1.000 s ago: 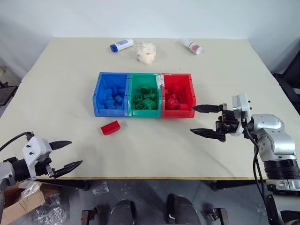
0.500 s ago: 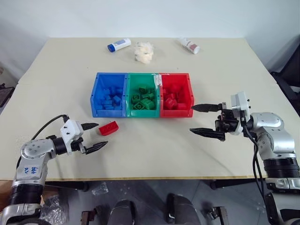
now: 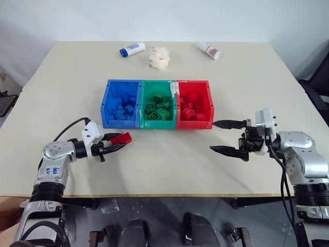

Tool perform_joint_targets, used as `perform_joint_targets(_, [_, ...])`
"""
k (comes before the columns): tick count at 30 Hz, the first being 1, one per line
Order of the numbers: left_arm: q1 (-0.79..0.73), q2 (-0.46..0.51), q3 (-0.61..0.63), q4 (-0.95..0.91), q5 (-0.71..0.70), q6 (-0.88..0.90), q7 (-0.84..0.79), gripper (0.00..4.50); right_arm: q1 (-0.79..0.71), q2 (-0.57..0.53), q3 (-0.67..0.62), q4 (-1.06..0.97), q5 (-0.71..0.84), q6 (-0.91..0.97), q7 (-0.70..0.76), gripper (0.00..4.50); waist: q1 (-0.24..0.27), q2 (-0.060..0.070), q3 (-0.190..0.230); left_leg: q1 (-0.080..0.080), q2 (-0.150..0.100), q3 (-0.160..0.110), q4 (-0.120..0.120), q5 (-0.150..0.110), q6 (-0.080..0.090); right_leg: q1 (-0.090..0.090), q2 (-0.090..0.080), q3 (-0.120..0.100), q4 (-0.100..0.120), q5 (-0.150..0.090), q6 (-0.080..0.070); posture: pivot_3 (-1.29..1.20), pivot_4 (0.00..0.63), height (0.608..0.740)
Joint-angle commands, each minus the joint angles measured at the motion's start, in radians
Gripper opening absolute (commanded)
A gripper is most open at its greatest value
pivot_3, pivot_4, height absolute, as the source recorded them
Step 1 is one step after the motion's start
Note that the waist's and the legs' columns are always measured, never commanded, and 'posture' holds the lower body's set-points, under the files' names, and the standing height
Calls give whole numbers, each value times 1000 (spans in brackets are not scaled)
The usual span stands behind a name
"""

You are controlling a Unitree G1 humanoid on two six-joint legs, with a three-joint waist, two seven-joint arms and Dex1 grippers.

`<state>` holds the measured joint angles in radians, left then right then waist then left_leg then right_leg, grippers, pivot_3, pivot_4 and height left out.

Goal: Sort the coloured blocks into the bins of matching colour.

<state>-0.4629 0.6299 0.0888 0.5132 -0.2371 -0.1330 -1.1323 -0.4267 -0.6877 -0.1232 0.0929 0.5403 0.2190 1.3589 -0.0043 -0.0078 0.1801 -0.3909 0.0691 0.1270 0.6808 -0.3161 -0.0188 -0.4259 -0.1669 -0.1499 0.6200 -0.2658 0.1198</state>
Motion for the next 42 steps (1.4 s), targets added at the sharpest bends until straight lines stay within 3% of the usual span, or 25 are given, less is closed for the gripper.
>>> perform_joint_targets(1, [-12, -13, -10, -96, -38, 13, -27, 1477, 19, -19, -47, -48, 27, -2, -17, 4500, 0, 0, 0, 0, 0, 0, 0, 0, 0, 0, 0, 0, 0, 0, 0, 0, 150, 740])
perform_joint_targets(7, [-106, -82, -49, -263, -69, 96, 8, 1477, 87, 5, -107, -82, 63, 10, -101, 4500, 11, 0, 0, -1, 0, -1, 1, 0, 0, 1, 0, 0, 0, 0, 0, 0, 150, 740])
perform_joint_targets(11, [-194, -150, -65, -276, -72, 117, 48, 1477, 122, 25, -146, -121, 94, 25, -172, 4500, 11, -1, 0, 0, 0, -1, 2, 0, 0, 1, 0, 0, 0, 0, 1, 0, 150, 740])
perform_joint_targets(19, [-488, -345, -103, 119, 7, -63, 116, 1477, 233, 49, -185, -225, 109, 28, -271, 4500, 15, -1, 0, 0, -1, -1, 2, 0, 1, 2, 0, 0, -3, 1, 3, 0, 150, 740])
perform_joint_targets(24, [-676, -466, -98, 437, 44, -193, 150, 3031, 287, 74, -191, -297, 113, 22, -321, 4500, 21, -2, 1, -1, -2, -1, 1, 0, 1, 3, 0, 0, -7, 2, 3, 0, 150, 740])
perform_joint_targets(29, [-763, -491, -99, 628, 120, -312, 233, 4444, 309, 78, -194, -327, 114, 19, -341, 4500, 17, -2, 1, -2, -2, -1, 1, -1, 2, 3, 0, 0, -9, 3, 5, 0, 150, 740])
perform_joint_targets(36, [-723, -442, -80, 609, 120, -345, 168, 4444, 280, 59, -181, -300, 108, 20, -321, 4500, 16, -2, 1, -3, -2, -1, 1, -1, 3, 3, 0, 0, -9, 3, 5, 0, 150, 740])
perform_joint_targets(42, [-560, -346, -64, 370, 43, -270, 10, 4444, 260, 13, -152, -259, 80, 29, -264, 4500, 3, -2, 1, -2, -2, -1, 0, -1, 3, 3, 0, 0, -8, 3, 5, 0, 150, 740])
